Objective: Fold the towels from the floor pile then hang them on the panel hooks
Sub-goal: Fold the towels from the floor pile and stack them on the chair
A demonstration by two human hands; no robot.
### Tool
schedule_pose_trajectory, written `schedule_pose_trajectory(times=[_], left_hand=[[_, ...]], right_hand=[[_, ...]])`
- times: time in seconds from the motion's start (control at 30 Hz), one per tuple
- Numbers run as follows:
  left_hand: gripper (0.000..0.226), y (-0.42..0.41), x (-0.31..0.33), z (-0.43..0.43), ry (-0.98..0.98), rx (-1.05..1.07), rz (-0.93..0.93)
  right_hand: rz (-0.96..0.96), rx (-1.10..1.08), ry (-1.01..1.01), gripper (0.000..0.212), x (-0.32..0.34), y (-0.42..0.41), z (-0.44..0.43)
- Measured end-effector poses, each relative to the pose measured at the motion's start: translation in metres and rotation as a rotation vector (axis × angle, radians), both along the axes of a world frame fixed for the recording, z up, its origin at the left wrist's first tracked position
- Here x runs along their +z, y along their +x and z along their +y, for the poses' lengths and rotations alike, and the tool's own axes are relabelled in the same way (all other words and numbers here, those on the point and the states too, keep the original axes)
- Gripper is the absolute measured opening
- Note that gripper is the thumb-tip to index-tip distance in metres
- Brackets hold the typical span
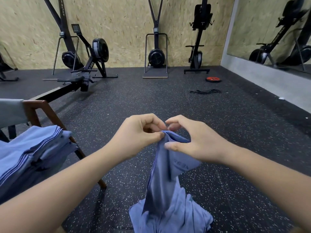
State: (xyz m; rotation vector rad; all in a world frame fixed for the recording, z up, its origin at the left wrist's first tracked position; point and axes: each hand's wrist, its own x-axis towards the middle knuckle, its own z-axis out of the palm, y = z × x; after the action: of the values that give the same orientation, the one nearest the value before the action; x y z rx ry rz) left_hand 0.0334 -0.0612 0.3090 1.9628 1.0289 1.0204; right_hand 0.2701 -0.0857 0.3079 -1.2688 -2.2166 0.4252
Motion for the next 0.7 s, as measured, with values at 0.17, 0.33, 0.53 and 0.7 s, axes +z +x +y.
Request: schedule_pose_trajectory(times=[0.17,0.33,0.53,0.7], left_hand=[[0.026,0.009,-0.009,0.002,0.051,0.003,0.010],[0.036,0.011,-0.032,0.005,-0.134,-0.032,-0.112],[0.020,0.006,-0.071,0.013,-0.311,-0.113,-0.012],[0.016,-0.003,-0.091,0.016,-0.260,-0.069,0.133]], right_hand=[[0.141,0.029,-0.036,0.009,-0.014,-0.009,0.009],[0.231,0.000,-0.025,0.012,-0.014,-0.013,0.013],[0.265,-0.076,0.018,0.010,-0.002,0.001,0.017],[0.359,-0.142,0.058,0.011,0.009,0.023,0.023]])
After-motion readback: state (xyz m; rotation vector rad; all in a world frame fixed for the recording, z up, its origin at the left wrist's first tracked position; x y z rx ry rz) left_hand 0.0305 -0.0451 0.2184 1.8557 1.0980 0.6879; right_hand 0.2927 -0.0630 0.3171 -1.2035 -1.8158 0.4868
